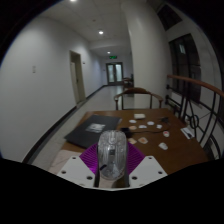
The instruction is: Arrange mouse
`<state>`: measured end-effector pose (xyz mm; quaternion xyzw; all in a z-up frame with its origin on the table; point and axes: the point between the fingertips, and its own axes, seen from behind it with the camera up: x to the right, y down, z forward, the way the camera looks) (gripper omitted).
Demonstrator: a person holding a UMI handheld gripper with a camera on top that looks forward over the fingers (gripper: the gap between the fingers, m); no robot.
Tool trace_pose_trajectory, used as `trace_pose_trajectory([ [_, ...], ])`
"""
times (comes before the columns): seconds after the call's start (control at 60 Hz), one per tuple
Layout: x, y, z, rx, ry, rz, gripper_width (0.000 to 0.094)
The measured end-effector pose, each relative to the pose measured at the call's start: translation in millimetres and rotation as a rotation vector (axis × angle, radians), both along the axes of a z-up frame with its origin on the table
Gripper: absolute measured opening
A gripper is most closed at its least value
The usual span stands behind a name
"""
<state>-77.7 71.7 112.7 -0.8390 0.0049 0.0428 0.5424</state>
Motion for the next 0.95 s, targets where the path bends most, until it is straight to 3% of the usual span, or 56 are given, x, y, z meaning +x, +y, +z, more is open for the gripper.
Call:
trace_pose_trajectory([
  [0.15, -89.3, -33.9, -28.2, -0.068, 0.027, 0.098, 0.0336],
  [0.417, -111.5, -46.5, -123.5, -0.261, -0.016, 0.066, 0.0338],
  [0.617, -113.5, -55.1, -126.3, -0.294, -0.067, 0.122, 0.0534],
  [0.65, -114.5, -60.6, -123.9, -0.311, -0.056, 0.145, 0.0608],
  [0.7, -111.2, -68.2, -116.5, -0.308, -0.055, 0.183, 0.0800],
  [0.717, -108.8, -70.3, -111.7, -0.298, -0.060, 0.194, 0.0790],
  [0.733, -105.7, -72.5, -106.8, -0.288, -0.068, 0.207, 0.0868],
  [0.95, -15.4, -114.8, -64.6, -0.231, -0.129, 0.273, 0.0849],
])
